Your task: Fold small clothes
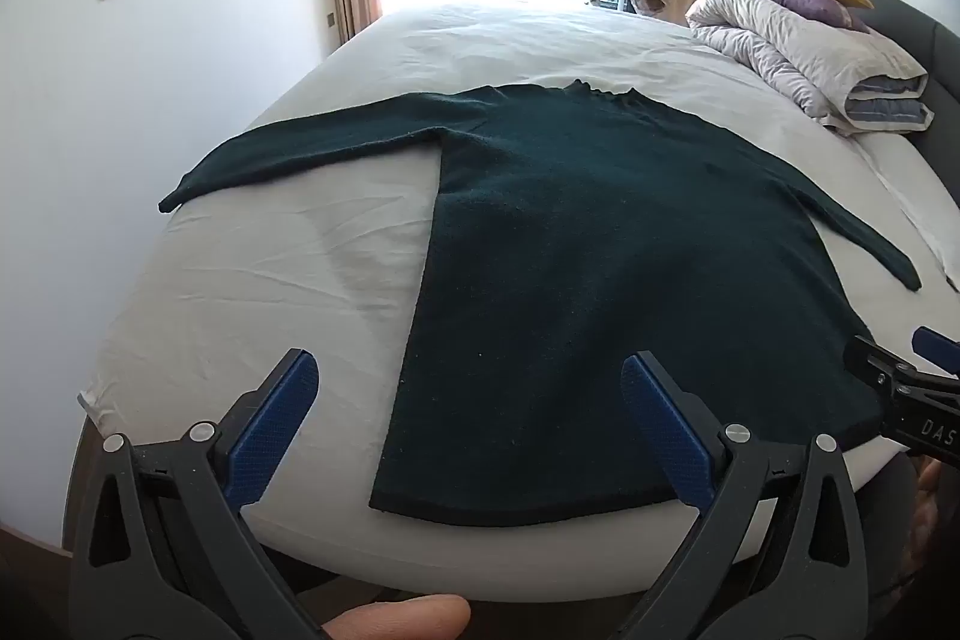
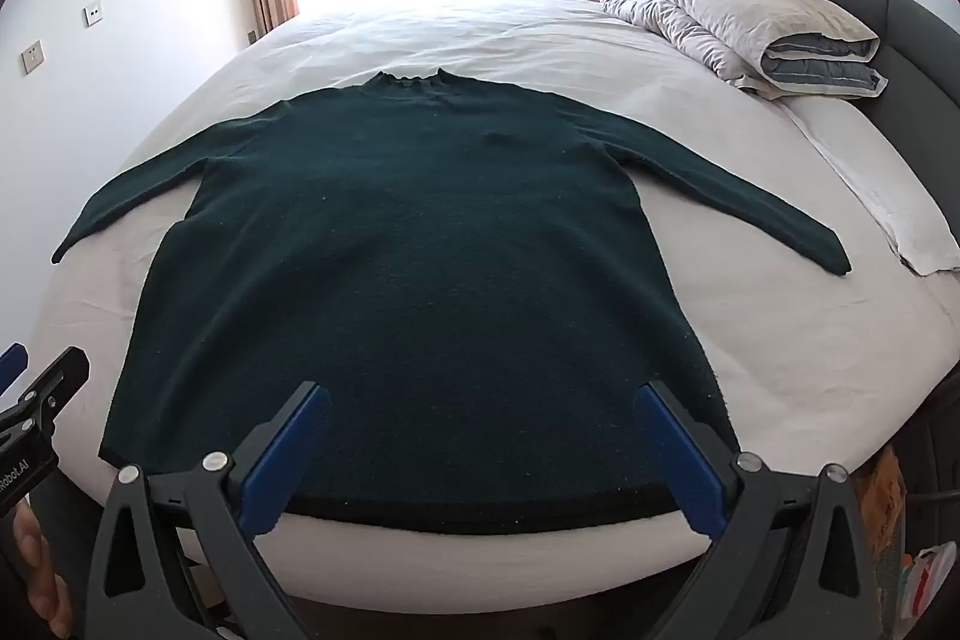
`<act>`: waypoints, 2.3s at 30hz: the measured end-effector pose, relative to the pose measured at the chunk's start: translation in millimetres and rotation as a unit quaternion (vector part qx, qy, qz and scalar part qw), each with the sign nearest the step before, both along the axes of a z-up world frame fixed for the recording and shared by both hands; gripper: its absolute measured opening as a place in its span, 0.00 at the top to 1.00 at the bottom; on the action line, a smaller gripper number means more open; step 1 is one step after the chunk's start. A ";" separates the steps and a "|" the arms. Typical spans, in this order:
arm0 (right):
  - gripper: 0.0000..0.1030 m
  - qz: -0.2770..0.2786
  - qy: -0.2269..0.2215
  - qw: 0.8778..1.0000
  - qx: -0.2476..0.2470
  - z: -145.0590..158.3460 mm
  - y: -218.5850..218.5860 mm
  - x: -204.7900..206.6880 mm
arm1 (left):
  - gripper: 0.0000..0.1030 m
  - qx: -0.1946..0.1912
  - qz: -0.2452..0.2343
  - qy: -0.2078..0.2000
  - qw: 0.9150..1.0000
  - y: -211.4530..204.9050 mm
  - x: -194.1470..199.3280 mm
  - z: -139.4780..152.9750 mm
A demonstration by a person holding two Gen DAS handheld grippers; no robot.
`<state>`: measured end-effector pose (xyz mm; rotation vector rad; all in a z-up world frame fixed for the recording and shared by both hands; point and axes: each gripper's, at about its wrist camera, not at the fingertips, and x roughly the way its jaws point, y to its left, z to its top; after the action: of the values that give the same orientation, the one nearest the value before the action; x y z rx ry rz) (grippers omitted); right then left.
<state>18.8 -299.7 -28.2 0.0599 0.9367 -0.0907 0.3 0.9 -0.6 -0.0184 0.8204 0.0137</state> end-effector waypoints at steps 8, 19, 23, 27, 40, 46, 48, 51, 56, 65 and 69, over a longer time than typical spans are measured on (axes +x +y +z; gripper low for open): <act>0.00 0.001 0.001 1.000 0.000 -1.5 1.8 0.7 | 0.00 0.001 -0.004 -0.006 1.000 2.1 -2.9 1.1; 0.00 0.003 0.001 1.000 -0.003 0.4 1.6 -0.6 | 0.00 -0.006 0.000 0.004 1.000 1.6 -4.1 -5.9; 0.00 0.006 0.002 1.000 -0.008 -1.7 7.3 1.1 | 0.00 -0.006 0.000 0.005 1.000 1.9 -4.0 -7.0; 0.00 0.008 0.002 1.000 -0.010 -2.6 7.9 1.7 | 0.00 -0.006 0.000 0.004 1.000 2.0 -4.0 -7.0; 0.00 0.011 0.002 1.000 -0.011 -3.8 8.0 1.5 | 0.00 -0.008 0.000 0.004 1.000 1.7 -9.2 -8.4; 0.00 0.012 0.003 1.000 -0.013 -3.5 10.2 1.1 | 0.00 -0.009 0.000 0.005 1.000 2.3 -9.0 -9.9; 0.00 0.012 0.002 1.000 -0.013 -4.0 10.4 0.2 | 0.00 -0.010 0.001 0.006 1.000 2.7 -8.4 -10.0; 0.00 0.012 0.003 1.000 -0.012 -4.1 10.7 0.3 | 0.00 -0.011 0.001 0.006 1.000 2.3 -8.8 -10.5; 0.00 0.012 0.003 1.000 -0.012 -3.8 10.4 0.7 | 0.00 -0.011 0.001 0.007 1.000 1.6 -9.4 -10.9; 0.00 0.013 0.005 1.000 -0.013 -5.1 14.4 -0.4 | 0.00 -0.012 0.002 0.008 1.000 2.2 -9.5 -11.0; 0.00 0.013 0.004 1.000 -0.013 -5.4 14.1 0.3 | 0.00 -0.017 0.003 0.009 1.000 3.1 -10.2 -11.7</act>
<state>19.1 -285.6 -33.6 0.0241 0.9449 -0.0796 -9.9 4.0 -12.3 -0.0522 0.8381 0.0056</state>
